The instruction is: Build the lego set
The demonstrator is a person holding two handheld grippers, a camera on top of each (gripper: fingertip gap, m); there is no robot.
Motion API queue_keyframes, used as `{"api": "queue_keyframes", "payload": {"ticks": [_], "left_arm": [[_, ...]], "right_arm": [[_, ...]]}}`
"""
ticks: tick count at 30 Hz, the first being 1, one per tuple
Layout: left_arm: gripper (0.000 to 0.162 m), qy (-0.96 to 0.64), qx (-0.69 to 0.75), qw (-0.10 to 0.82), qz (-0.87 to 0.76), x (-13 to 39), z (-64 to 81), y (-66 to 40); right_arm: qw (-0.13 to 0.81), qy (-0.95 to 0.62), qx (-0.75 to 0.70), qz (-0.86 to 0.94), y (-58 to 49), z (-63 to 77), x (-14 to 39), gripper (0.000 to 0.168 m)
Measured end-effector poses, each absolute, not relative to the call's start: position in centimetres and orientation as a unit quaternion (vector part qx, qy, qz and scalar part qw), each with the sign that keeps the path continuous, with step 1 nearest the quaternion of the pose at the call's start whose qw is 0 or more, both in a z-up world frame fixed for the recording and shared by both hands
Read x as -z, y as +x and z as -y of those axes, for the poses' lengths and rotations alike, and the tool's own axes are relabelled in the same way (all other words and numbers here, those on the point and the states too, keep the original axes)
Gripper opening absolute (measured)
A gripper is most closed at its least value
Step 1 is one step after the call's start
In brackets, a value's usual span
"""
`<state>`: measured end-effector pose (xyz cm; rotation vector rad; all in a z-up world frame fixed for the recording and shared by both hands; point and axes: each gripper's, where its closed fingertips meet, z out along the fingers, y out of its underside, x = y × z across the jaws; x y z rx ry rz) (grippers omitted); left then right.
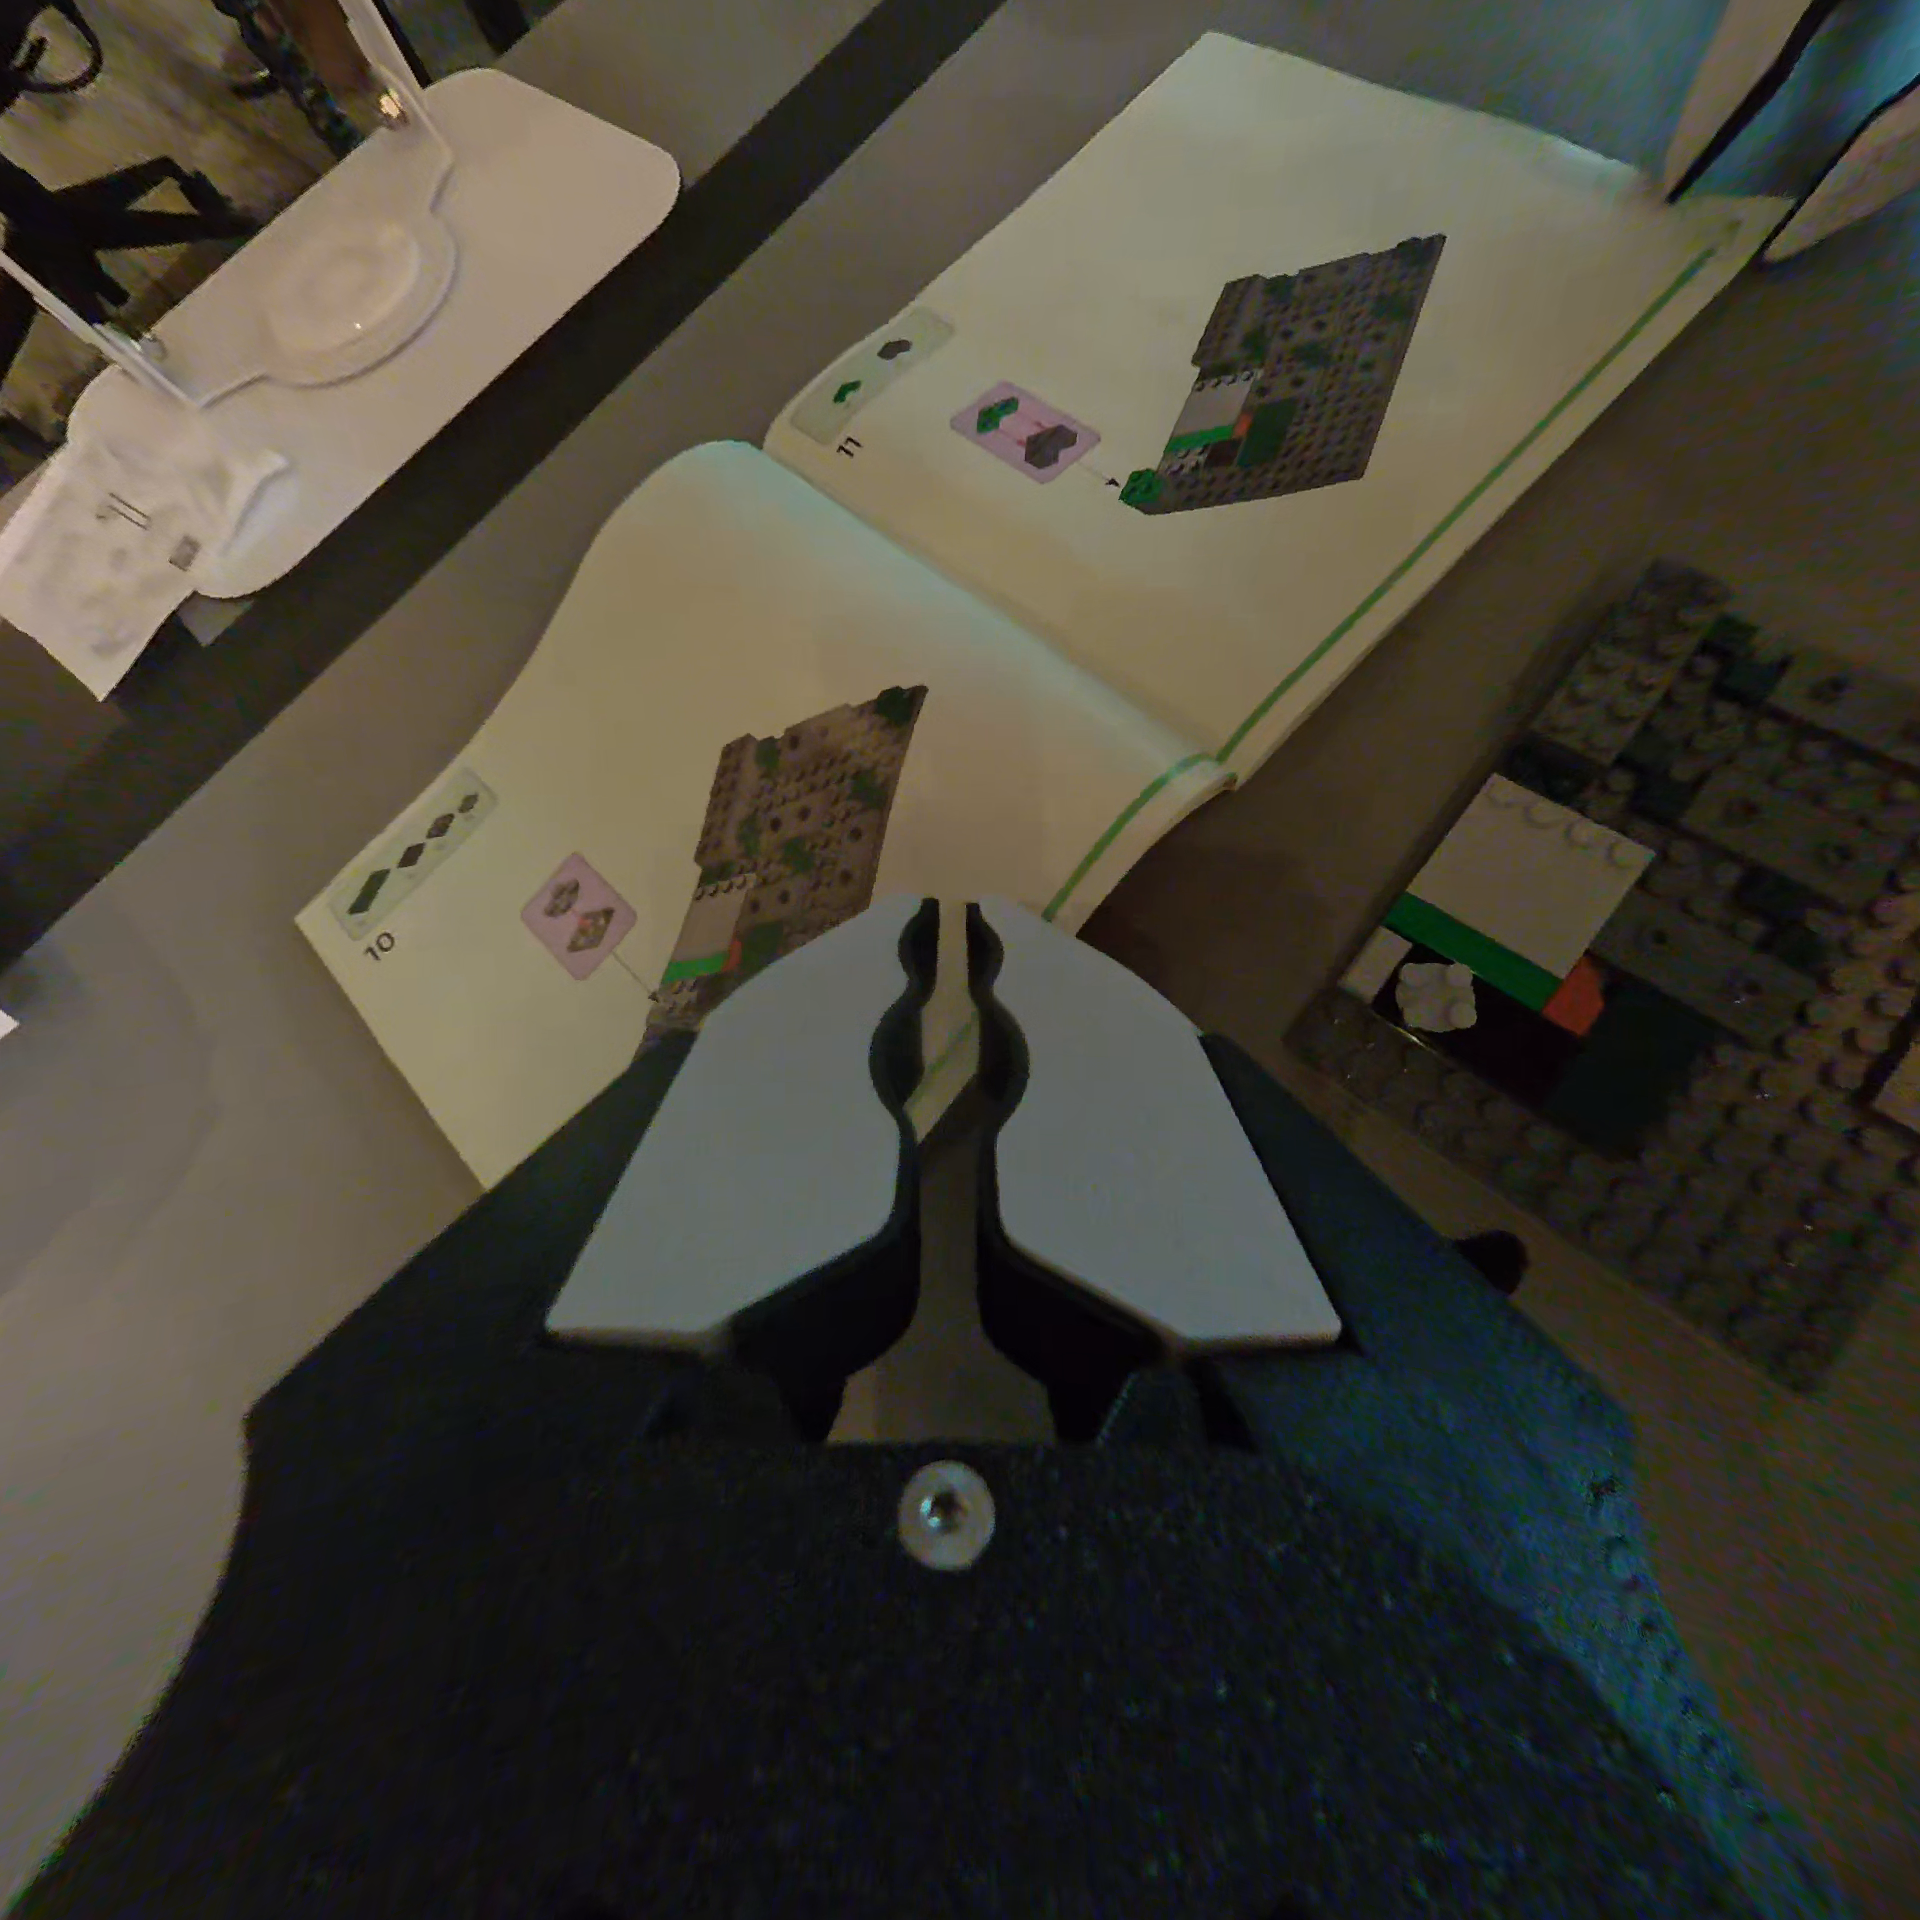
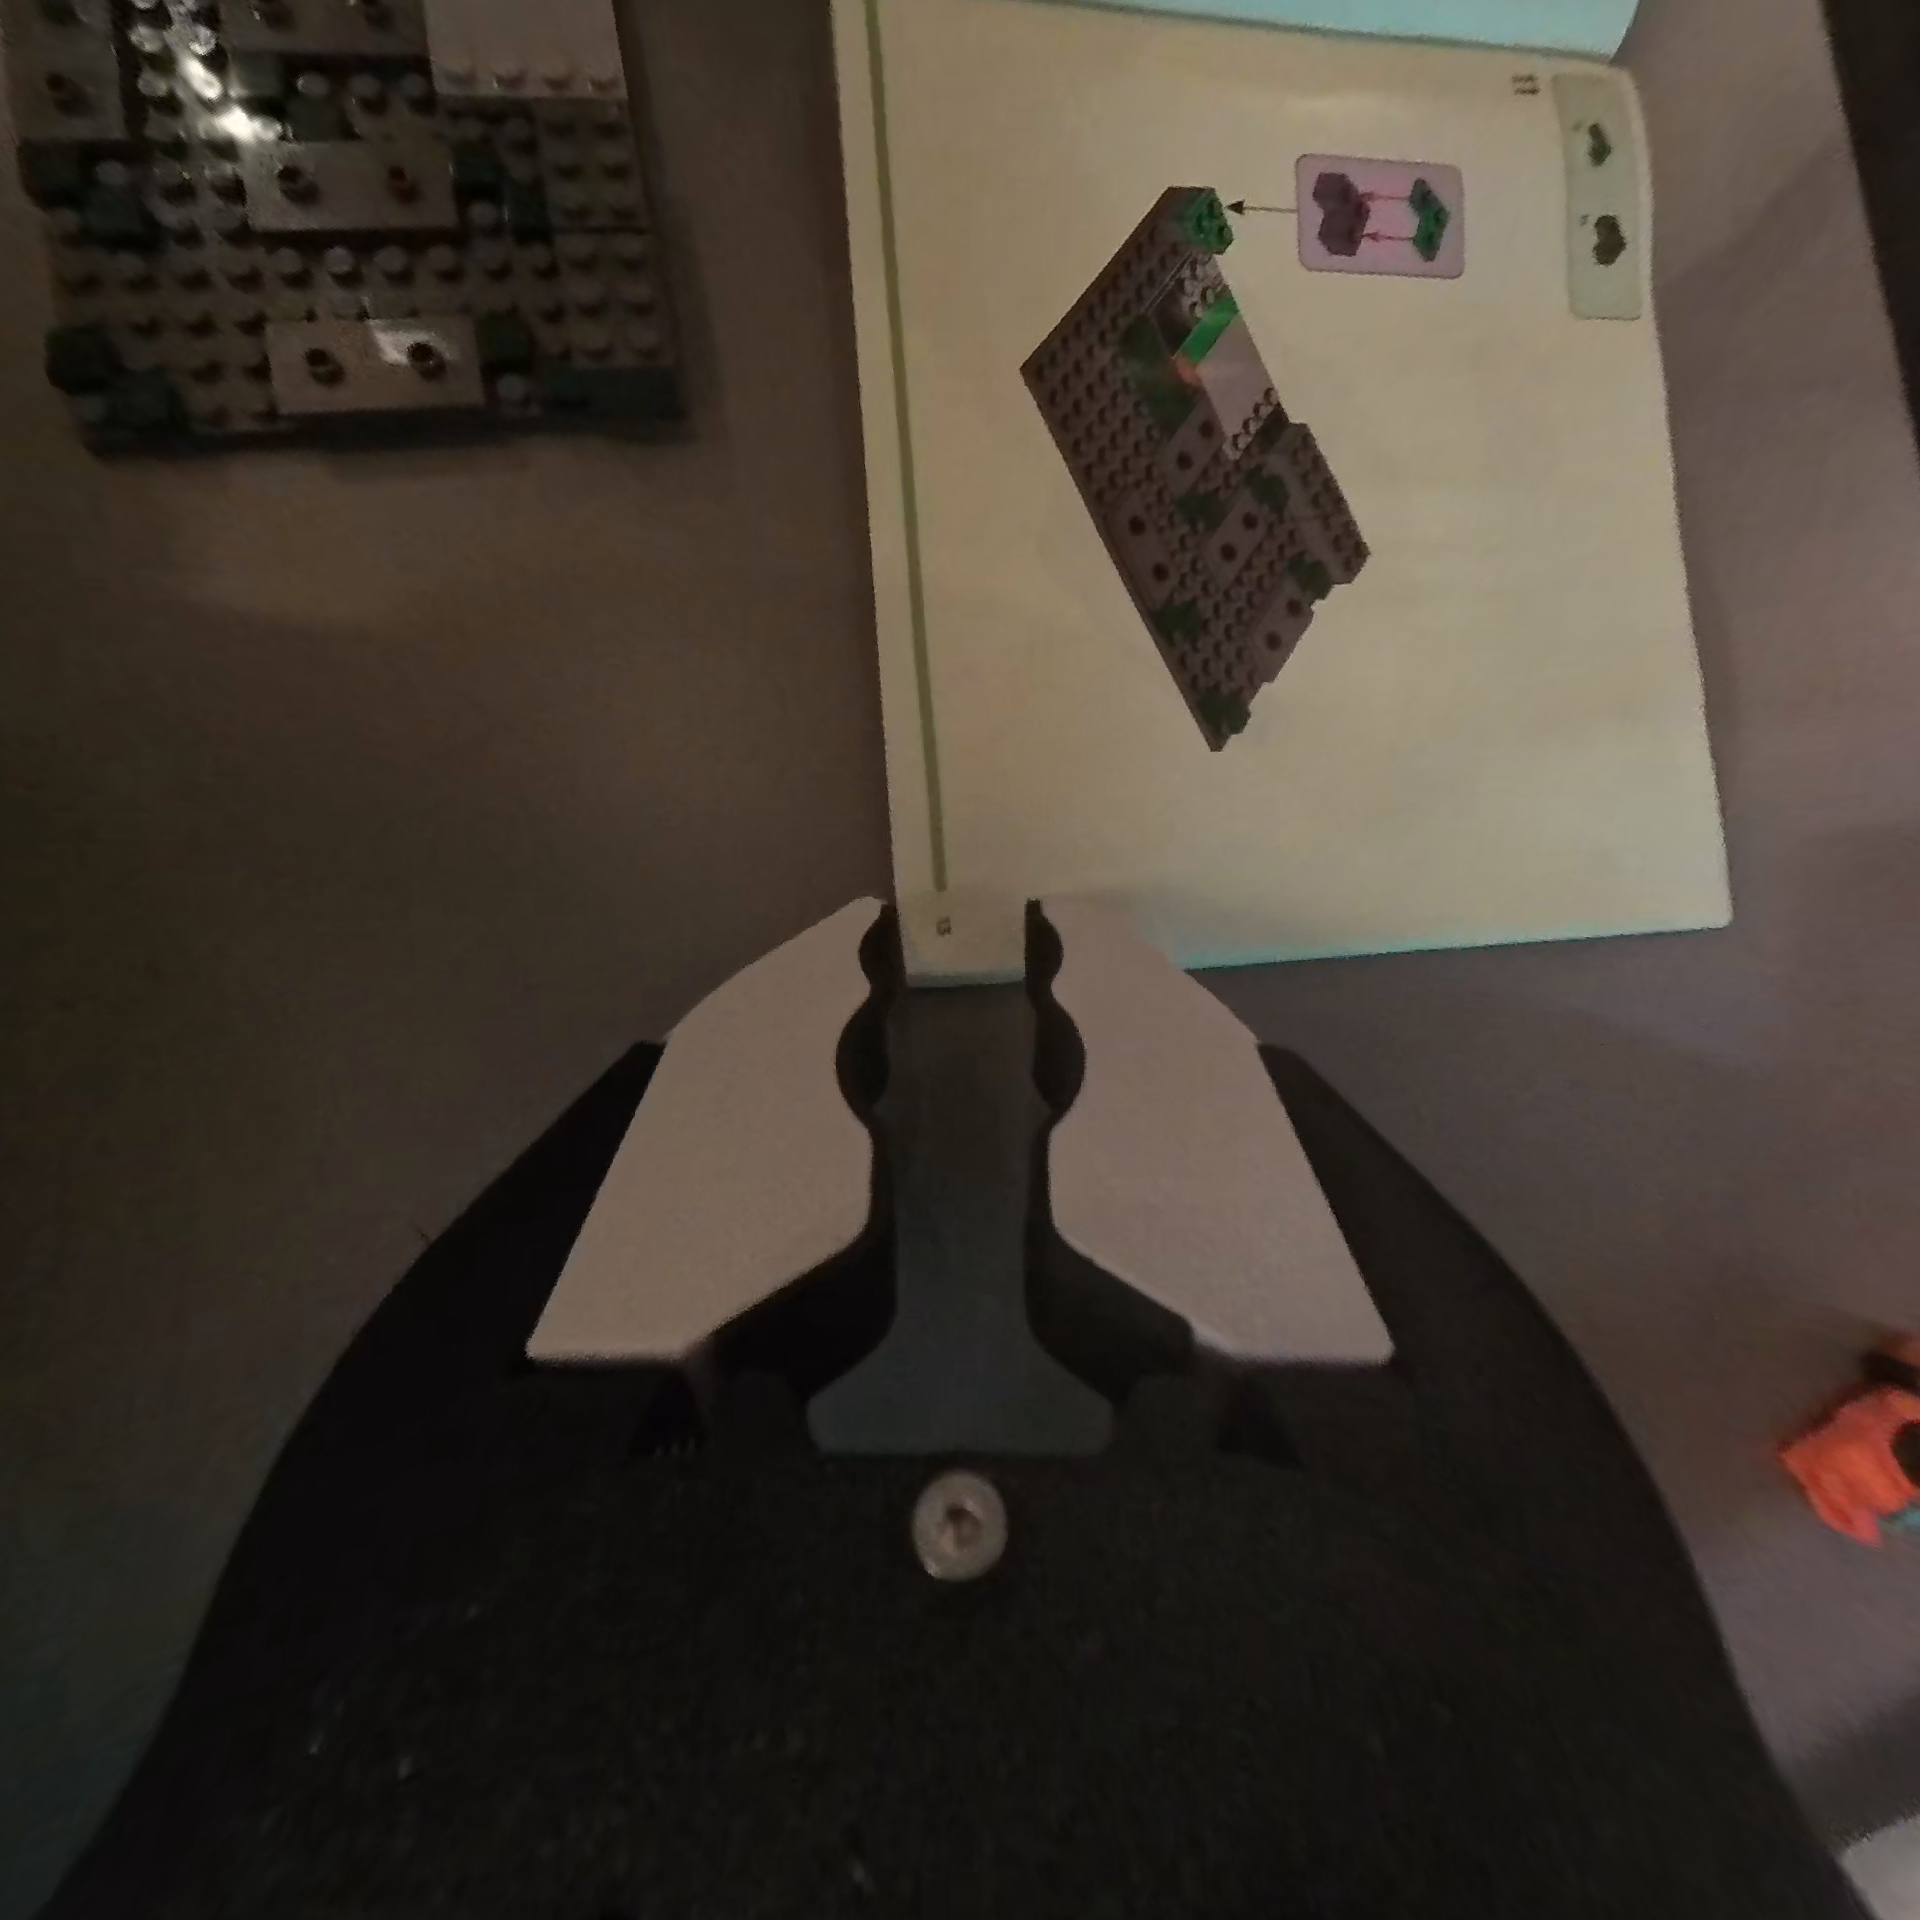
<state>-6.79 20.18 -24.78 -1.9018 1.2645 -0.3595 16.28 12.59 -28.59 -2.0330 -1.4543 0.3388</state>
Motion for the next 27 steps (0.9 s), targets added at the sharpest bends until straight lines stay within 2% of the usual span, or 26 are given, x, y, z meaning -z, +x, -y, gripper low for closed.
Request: {"api": "queue_keyframes", "payload": {"ticks": [13, 27], "left_arm": [[0.005, -0.749, 0.149, 0.394, -0.512, 25.3, -19.66, -6.31], [0.006, -0.744, 0.149, 0.389, -0.522, 25.69, -19.22, -5.92]], "right_arm": [[0.276, -0.753, -0.117, 0.586, 15.98, -11.97, 28.65, 0.005], [0.26, -0.753, -0.134, 0.59, 16.36, -11.85, 28.61, 0.0]]}}
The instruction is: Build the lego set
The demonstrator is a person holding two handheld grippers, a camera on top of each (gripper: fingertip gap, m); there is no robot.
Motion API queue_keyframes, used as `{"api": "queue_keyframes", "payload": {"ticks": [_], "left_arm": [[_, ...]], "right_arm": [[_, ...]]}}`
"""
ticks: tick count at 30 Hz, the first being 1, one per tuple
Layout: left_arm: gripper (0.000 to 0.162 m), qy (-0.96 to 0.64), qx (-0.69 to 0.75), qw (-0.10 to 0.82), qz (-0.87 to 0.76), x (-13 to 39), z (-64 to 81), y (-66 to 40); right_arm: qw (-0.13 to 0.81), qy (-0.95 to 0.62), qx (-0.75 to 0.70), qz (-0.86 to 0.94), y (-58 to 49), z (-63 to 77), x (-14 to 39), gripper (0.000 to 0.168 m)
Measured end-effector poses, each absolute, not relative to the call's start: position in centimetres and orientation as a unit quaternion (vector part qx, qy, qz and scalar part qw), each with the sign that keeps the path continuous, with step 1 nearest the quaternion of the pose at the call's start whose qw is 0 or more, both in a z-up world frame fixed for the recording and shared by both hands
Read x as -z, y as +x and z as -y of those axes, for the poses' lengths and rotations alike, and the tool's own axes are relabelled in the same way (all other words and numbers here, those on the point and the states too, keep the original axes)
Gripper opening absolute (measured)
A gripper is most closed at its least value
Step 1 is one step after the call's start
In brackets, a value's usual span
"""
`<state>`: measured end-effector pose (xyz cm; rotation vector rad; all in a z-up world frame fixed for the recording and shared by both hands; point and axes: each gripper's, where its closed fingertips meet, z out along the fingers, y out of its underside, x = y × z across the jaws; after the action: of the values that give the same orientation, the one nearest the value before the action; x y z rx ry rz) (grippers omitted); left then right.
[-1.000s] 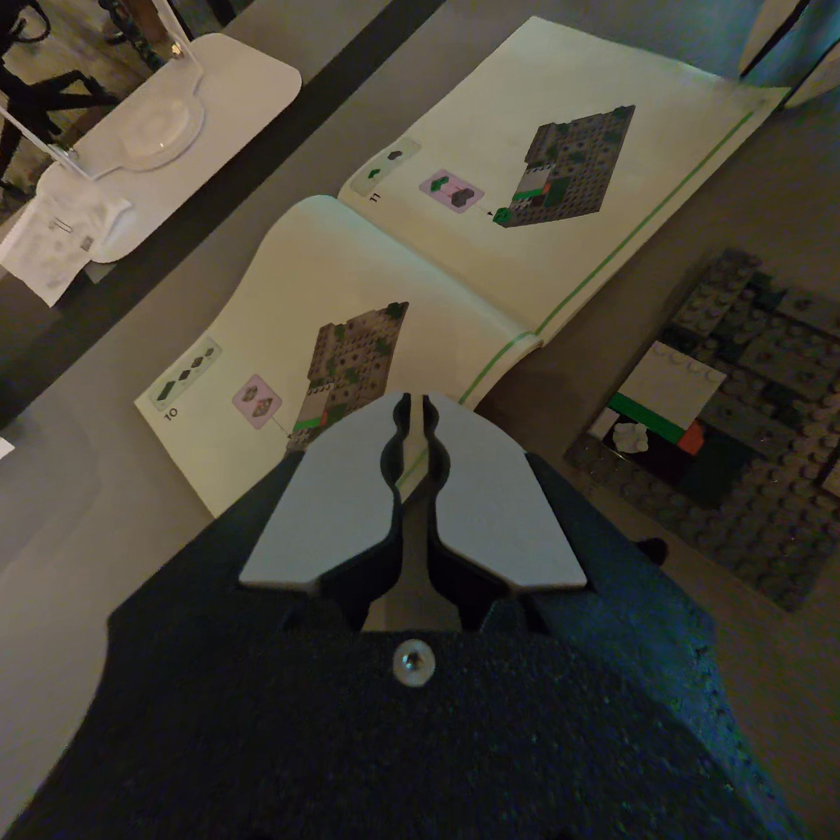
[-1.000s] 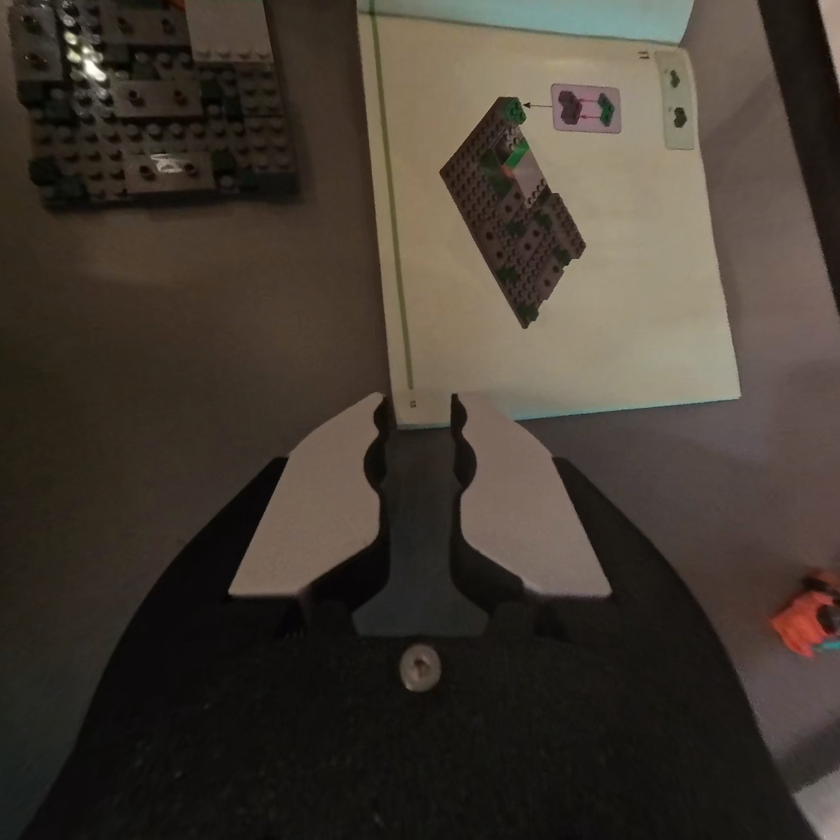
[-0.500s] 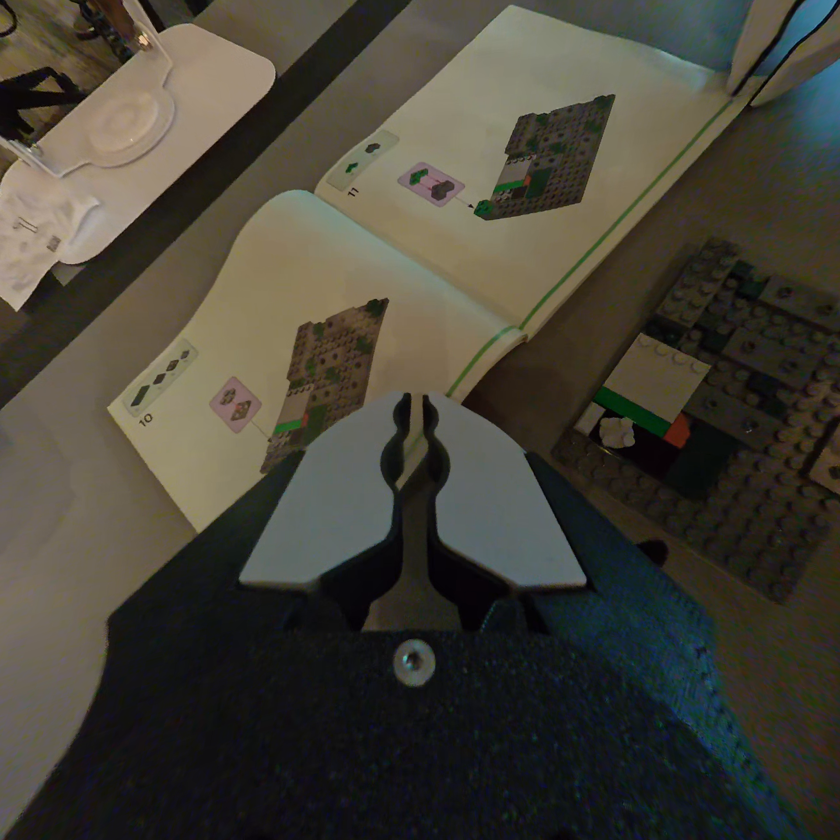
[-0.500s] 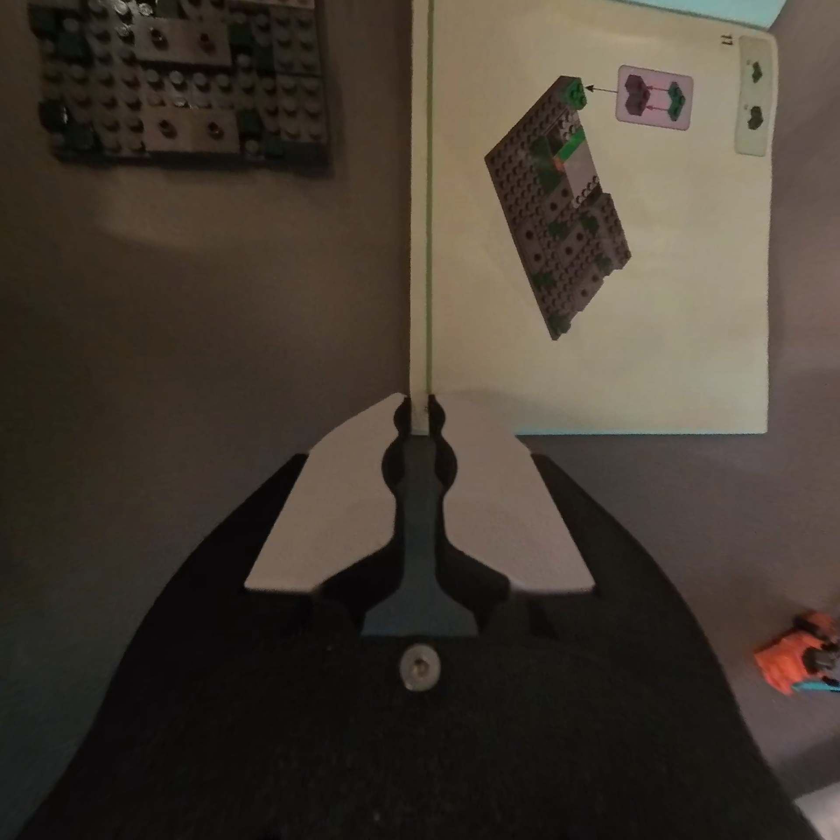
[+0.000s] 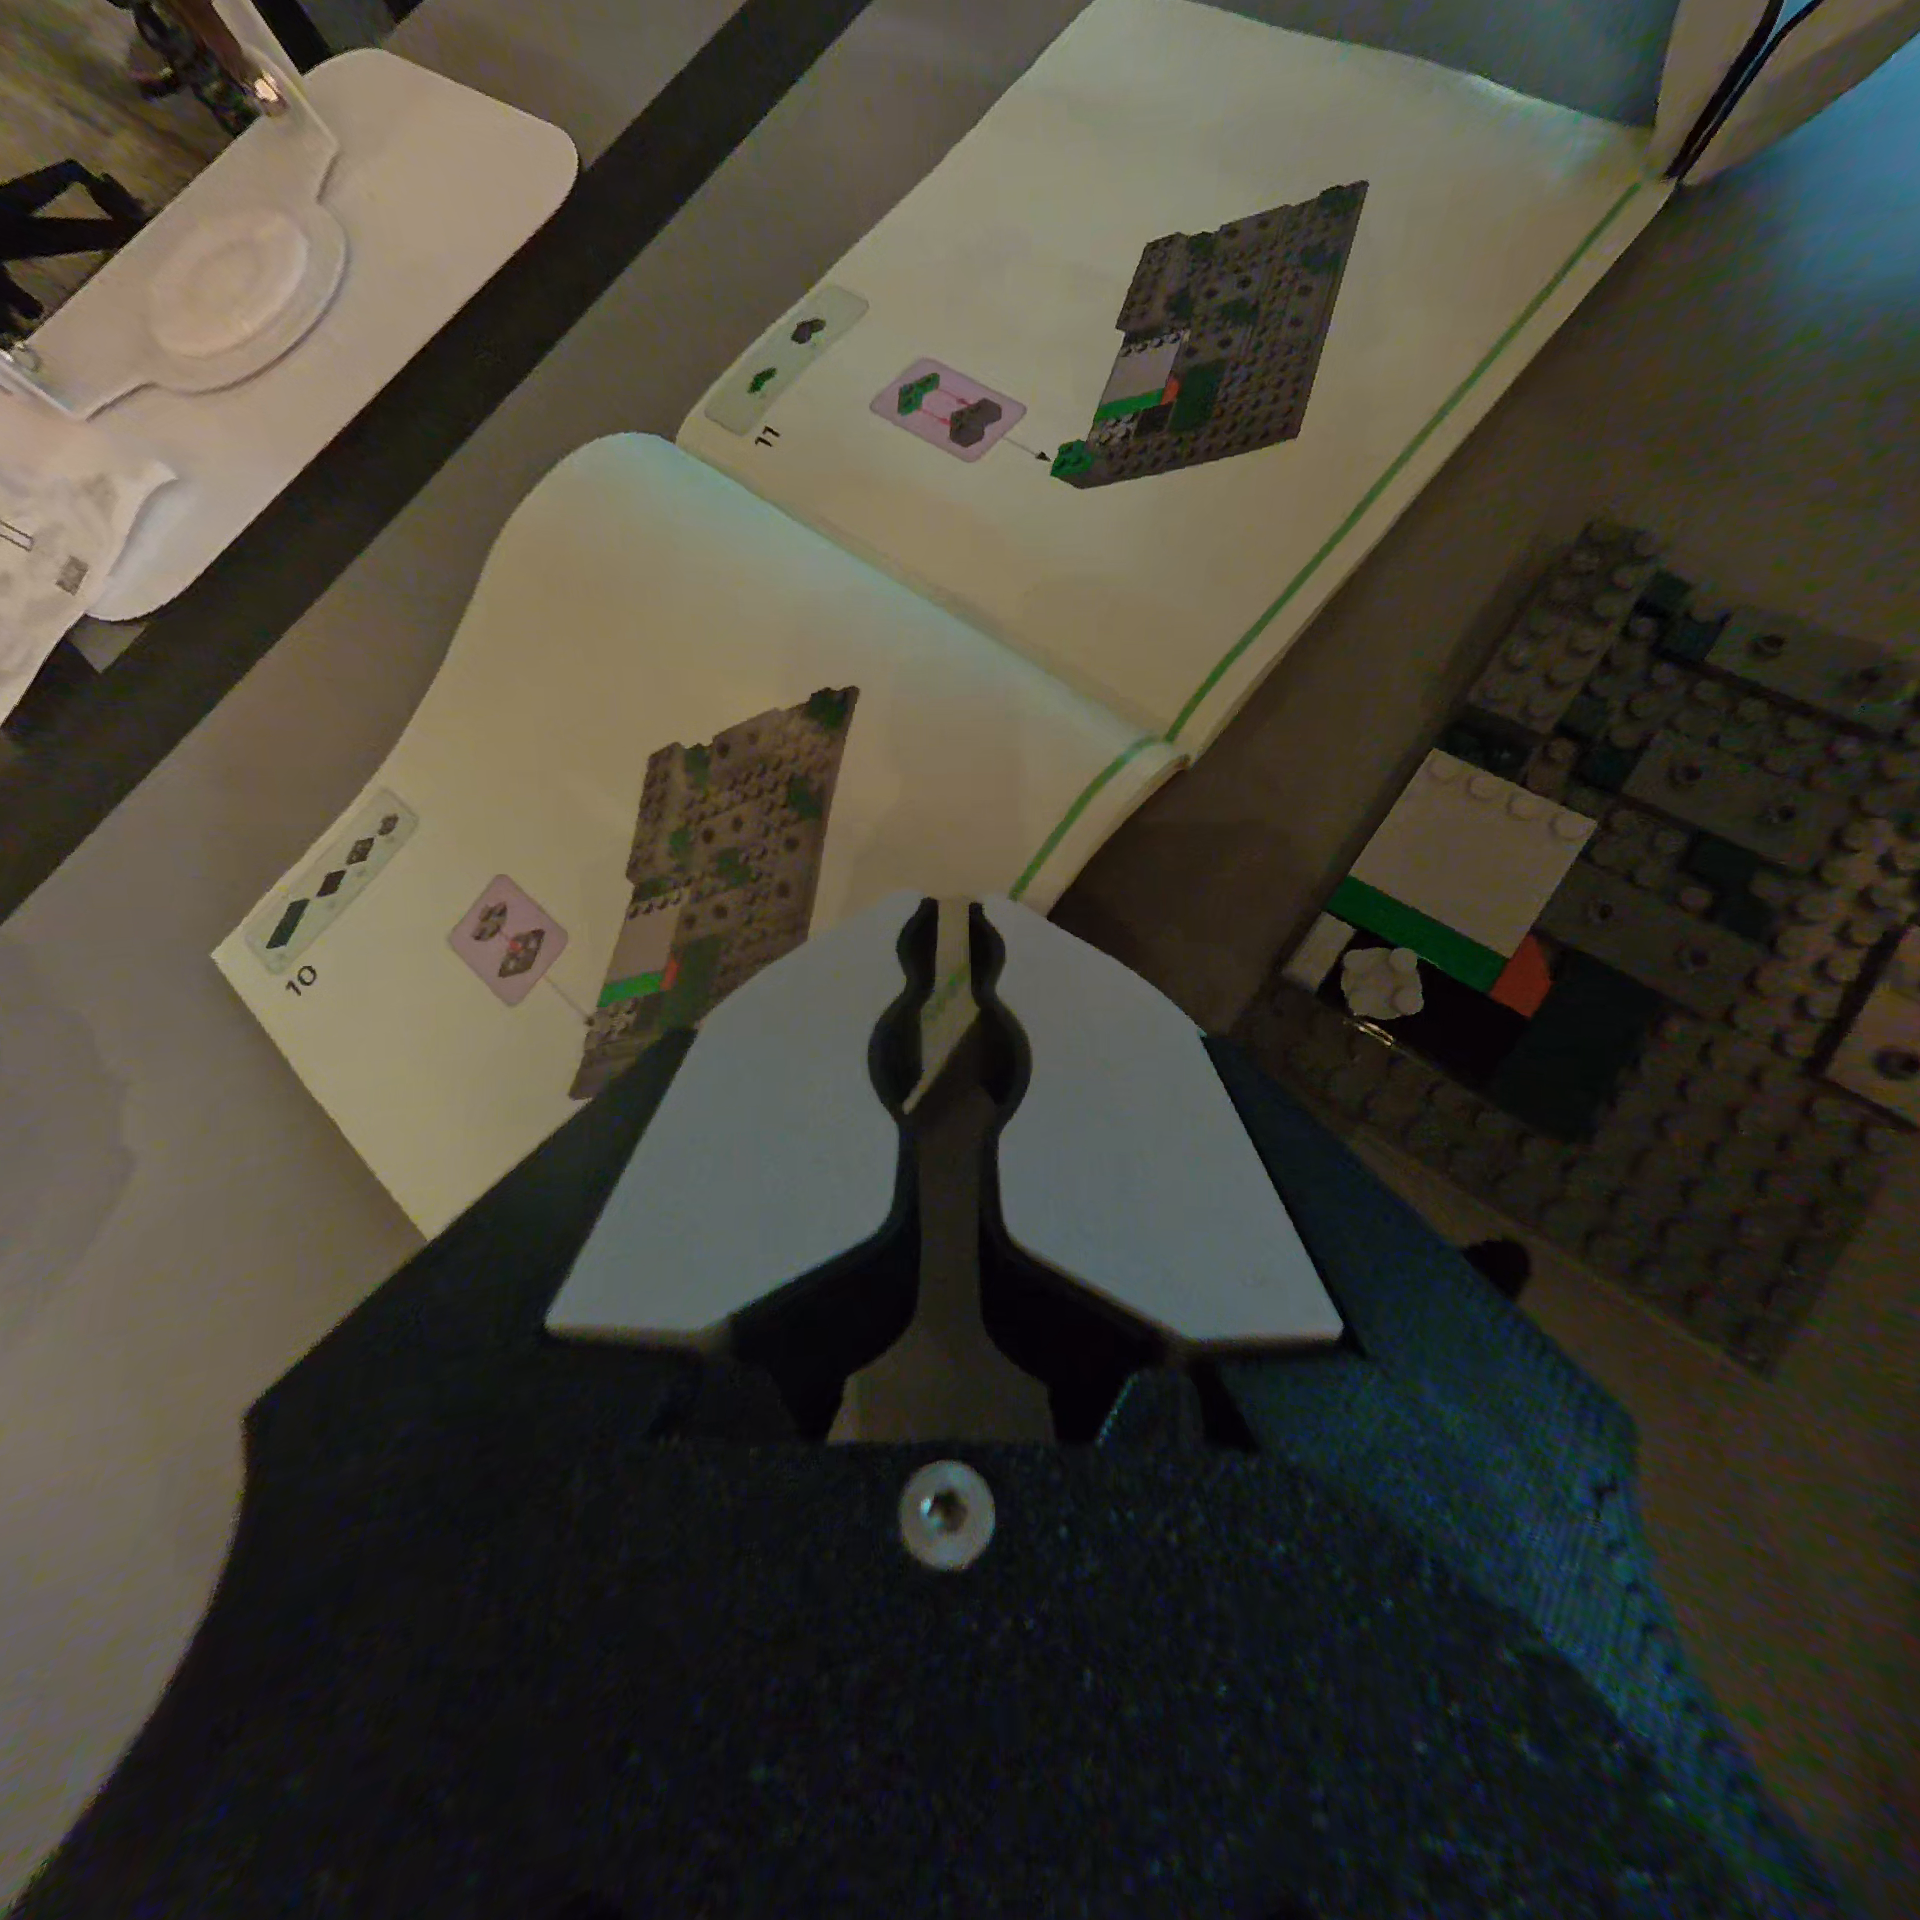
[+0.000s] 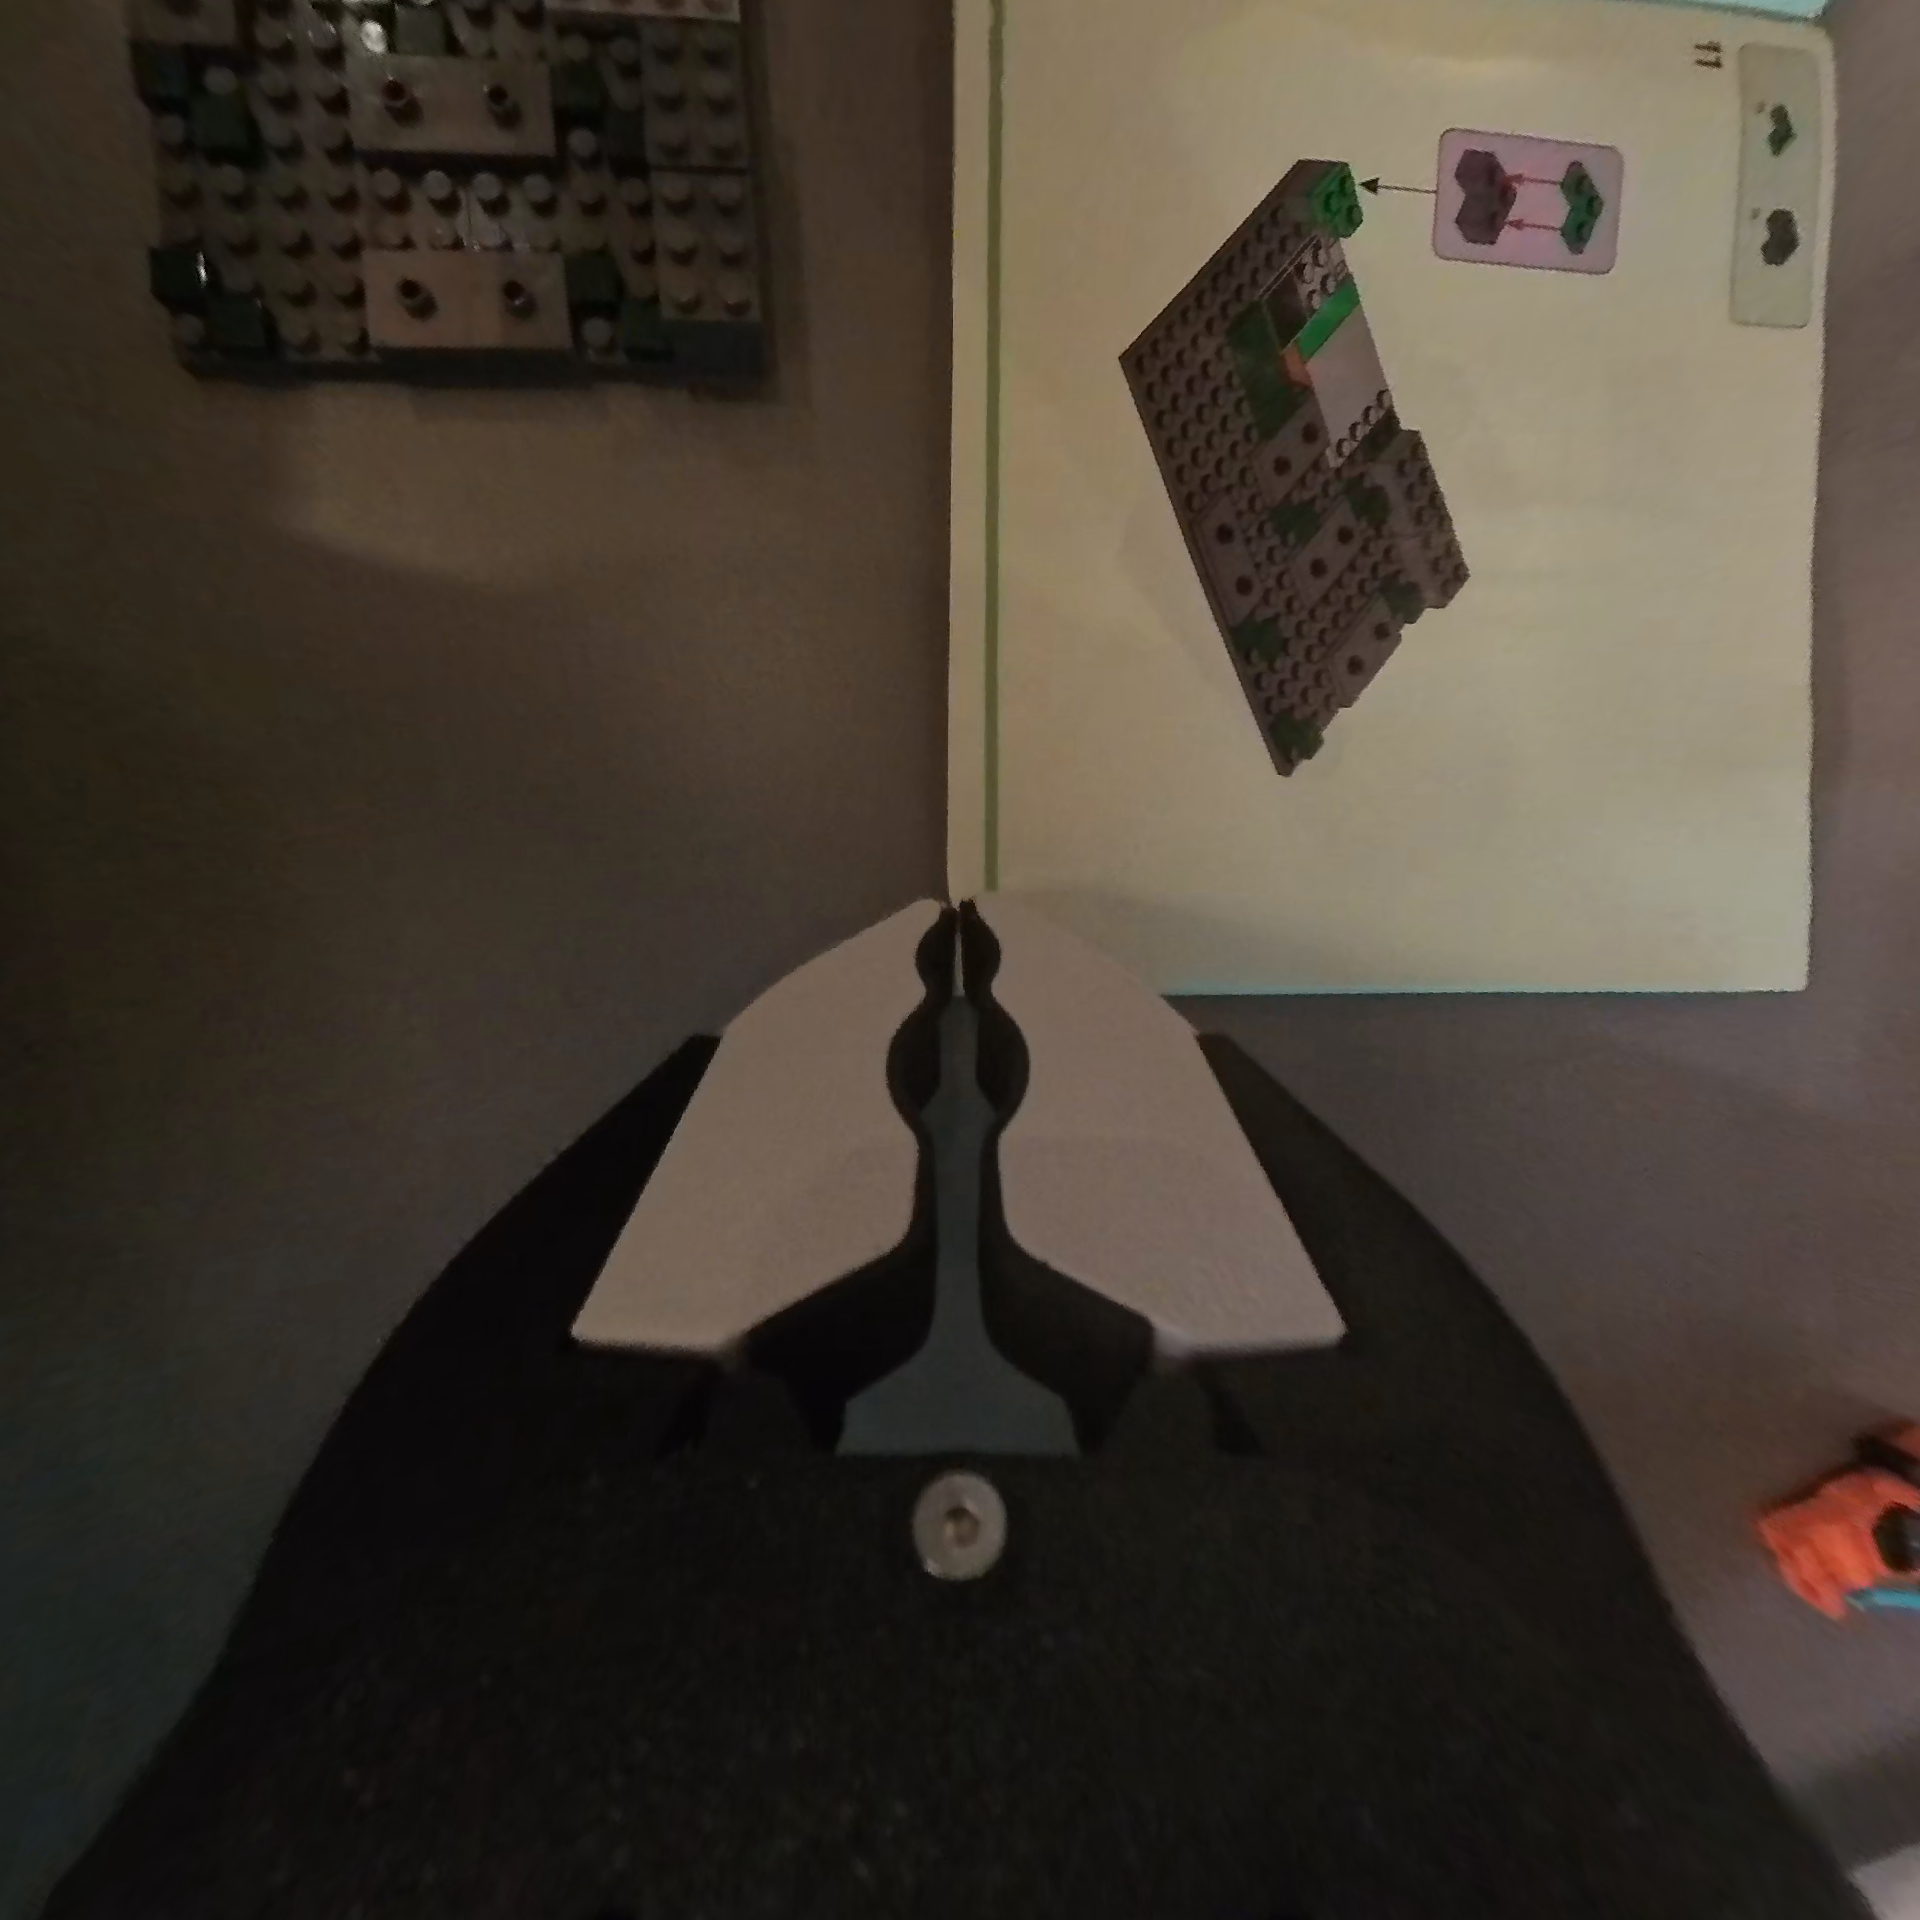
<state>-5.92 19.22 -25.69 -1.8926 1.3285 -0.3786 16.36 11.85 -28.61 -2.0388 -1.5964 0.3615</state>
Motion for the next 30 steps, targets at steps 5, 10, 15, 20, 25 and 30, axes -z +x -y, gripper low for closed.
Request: {"api": "queue_keyframes", "payload": {"ticks": [5, 10, 15, 20, 25, 30], "left_arm": [[0.006, -0.744, 0.15, 0.388, -0.523, 25.8, -19.2, -5.9], [0.005, -0.744, 0.15, 0.39, -0.521, 25.8, -19.3, -5.9], [0.002, -0.741, 0.155, 0.411, -0.508, 25.3, -19.7, -5.8], [0.0, -0.736, 0.165, 0.442, -0.486, 24.3, -20.0, -5.5], [0.0, -0.729, 0.18, 0.457, -0.477, 23.7, -19.8, -5.0], [0.0, -0.73, 0.189, 0.449, -0.479, 24.2, -19.6, -4.5]], "right_arm": [[0.263, -0.753, -0.125, 0.59, 17.2, -12.1, 28.6, 0.0], [0.298, -0.756, -0.169, 0.557, 15.9, -11.9, 26.9, 0.008], [0.443, -0.752, -0.194, 0.448, 13.3, -13.7, 22.7, 0.012], [0.565, -0.734, -0.173, 0.335, 11.9, -15.1, 20.5, 0.008], [0.573, -0.743, -0.161, 0.306, 12.4, -15.7, 21.3, 0.0], [0.561, -0.753, -0.171, 0.298, 12.7, -15.8, 22.3, 0.0]]}}
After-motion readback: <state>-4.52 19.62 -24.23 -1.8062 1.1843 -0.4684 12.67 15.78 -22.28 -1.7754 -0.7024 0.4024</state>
